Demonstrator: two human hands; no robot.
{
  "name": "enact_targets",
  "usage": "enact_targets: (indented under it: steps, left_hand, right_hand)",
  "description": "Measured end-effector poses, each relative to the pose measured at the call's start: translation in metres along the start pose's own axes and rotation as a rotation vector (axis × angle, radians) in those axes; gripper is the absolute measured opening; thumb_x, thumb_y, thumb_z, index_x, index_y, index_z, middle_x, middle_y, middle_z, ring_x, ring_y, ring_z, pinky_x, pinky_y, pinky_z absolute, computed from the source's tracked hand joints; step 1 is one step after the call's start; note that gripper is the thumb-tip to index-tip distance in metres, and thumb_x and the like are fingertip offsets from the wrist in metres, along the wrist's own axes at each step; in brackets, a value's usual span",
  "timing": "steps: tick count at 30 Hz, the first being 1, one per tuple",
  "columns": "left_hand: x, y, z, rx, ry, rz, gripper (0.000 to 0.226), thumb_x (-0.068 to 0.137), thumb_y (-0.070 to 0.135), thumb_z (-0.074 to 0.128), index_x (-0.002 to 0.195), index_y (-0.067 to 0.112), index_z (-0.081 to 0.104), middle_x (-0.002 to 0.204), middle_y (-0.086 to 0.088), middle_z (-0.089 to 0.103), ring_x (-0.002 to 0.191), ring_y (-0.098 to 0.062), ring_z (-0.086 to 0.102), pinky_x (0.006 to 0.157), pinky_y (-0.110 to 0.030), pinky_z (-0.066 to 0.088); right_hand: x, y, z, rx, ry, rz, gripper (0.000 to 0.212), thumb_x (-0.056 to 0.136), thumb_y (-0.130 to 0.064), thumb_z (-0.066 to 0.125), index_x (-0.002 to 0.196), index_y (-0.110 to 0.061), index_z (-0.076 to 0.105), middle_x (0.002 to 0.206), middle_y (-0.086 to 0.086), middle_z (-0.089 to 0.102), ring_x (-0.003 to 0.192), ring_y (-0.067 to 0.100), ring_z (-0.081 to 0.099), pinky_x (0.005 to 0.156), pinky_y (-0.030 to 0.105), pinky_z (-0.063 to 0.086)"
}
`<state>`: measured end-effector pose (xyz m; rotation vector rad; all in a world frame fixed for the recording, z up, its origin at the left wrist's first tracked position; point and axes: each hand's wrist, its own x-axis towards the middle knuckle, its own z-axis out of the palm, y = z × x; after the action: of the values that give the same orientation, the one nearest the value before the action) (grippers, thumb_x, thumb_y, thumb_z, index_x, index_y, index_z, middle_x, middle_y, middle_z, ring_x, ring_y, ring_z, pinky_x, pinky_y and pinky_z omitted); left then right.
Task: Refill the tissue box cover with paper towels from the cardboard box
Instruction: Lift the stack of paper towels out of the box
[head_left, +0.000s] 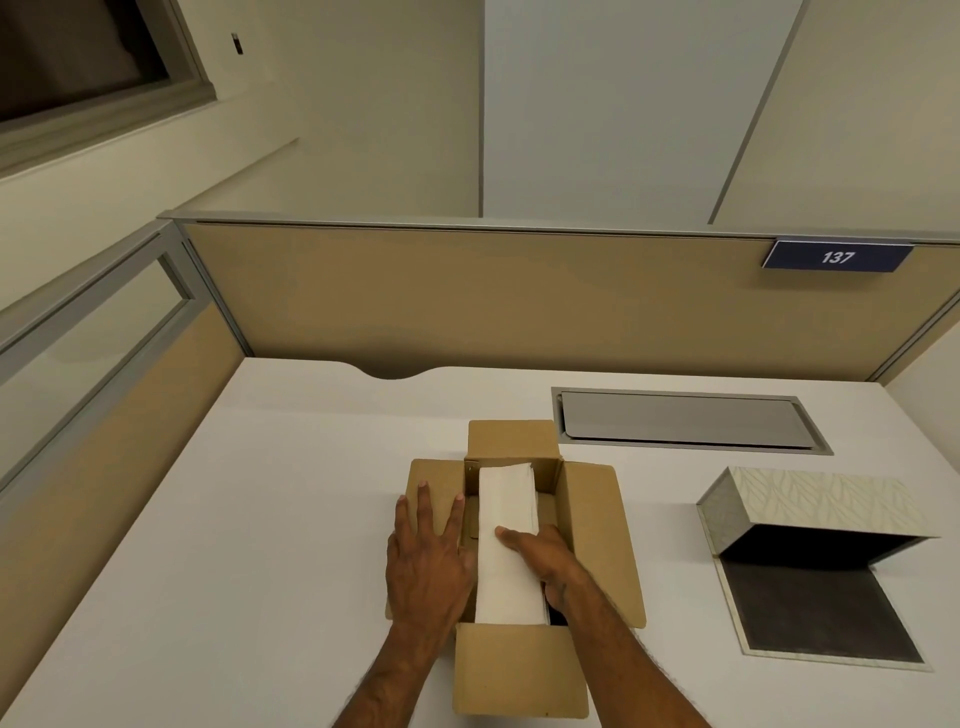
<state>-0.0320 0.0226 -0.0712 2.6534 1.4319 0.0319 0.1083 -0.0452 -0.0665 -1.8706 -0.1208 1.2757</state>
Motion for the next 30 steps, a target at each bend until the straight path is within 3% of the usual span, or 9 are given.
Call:
enact_targets:
  steps: [7,12,18,22,24,27,30]
  left_hand:
    - [-0.001,0.003,-0.001,0.031,-0.021,0.006,0.071,0.092,0.056,0.03,0.151,0.037,-0.004,0.163,-0.012,-0.007,0.148,-0.039,-0.002,0.115,-0.049,0.027]
    - [-0.004,0.006,-0.01,-0.014,0.044,0.019,0.068,0.089,0.052,0.05,0.15,0.032,0.025,0.16,-0.018,0.018,0.144,-0.044,0.02,0.104,-0.052,0.042]
    - [-0.001,0.001,-0.008,-0.007,-0.03,0.04,0.076,0.091,0.059,0.041,0.152,0.034,0.005,0.162,-0.016,0.002,0.148,-0.039,0.003,0.112,-0.048,0.033]
    - [-0.001,-0.002,-0.014,-0.044,-0.053,0.051,0.082,0.091,0.058,0.045,0.153,0.024,0.003,0.162,-0.017,-0.003,0.148,-0.037,-0.005,0.119,-0.047,0.013]
    - [-0.002,-0.001,-0.021,-0.246,0.005,-0.01,0.068,0.098,0.047,0.04,0.152,0.02,0.011,0.163,-0.012,0.001,0.149,-0.031,-0.002,0.12,-0.043,0.007]
    - [-0.01,0.006,-0.043,-0.824,0.081,-0.211,0.05,0.102,0.034,0.039,0.148,0.021,0.028,0.16,-0.006,0.023,0.147,-0.023,0.019,0.118,-0.039,0.017]
    - [-0.023,0.02,-0.068,-1.324,0.013,-0.395,0.059,0.095,0.055,0.035,0.145,0.025,0.036,0.154,-0.003,0.037,0.14,-0.026,0.035,0.115,-0.046,0.026]
  right_hand:
    - [-0.009,-0.002,-0.006,0.112,-0.037,-0.005,0.066,0.077,-0.032,0.081,0.13,-0.007,0.05,0.121,0.017,0.065,0.105,0.033,0.067,0.096,0.053,0.054]
    - [-0.02,-0.01,-0.011,0.223,-0.078,-0.03,0.058,0.081,-0.029,0.078,0.128,-0.006,0.055,0.116,0.018,0.069,0.102,0.034,0.069,0.09,0.049,0.057]
    - [-0.044,-0.032,-0.015,0.316,-0.102,-0.071,0.047,0.083,-0.024,0.076,0.124,-0.008,0.058,0.112,0.018,0.071,0.099,0.034,0.07,0.078,0.044,0.059]
    - [-0.062,-0.048,-0.02,0.389,-0.119,-0.095,0.043,0.084,-0.023,0.075,0.121,-0.008,0.06,0.11,0.016,0.072,0.096,0.032,0.07,0.07,0.04,0.058]
    - [-0.071,-0.057,-0.023,0.417,-0.126,-0.118,0.044,0.084,-0.024,0.075,0.122,-0.008,0.06,0.111,0.016,0.072,0.097,0.033,0.07,0.072,0.04,0.058]
    - [-0.085,-0.07,-0.028,0.46,-0.118,-0.156,0.045,0.085,-0.025,0.074,0.124,-0.009,0.058,0.112,0.016,0.071,0.097,0.032,0.069,0.069,0.04,0.058]
    - [-0.099,-0.081,-0.034,0.504,-0.097,-0.196,0.046,0.085,-0.025,0.074,0.124,-0.009,0.057,0.11,0.015,0.071,0.095,0.031,0.069,0.067,0.04,0.057]
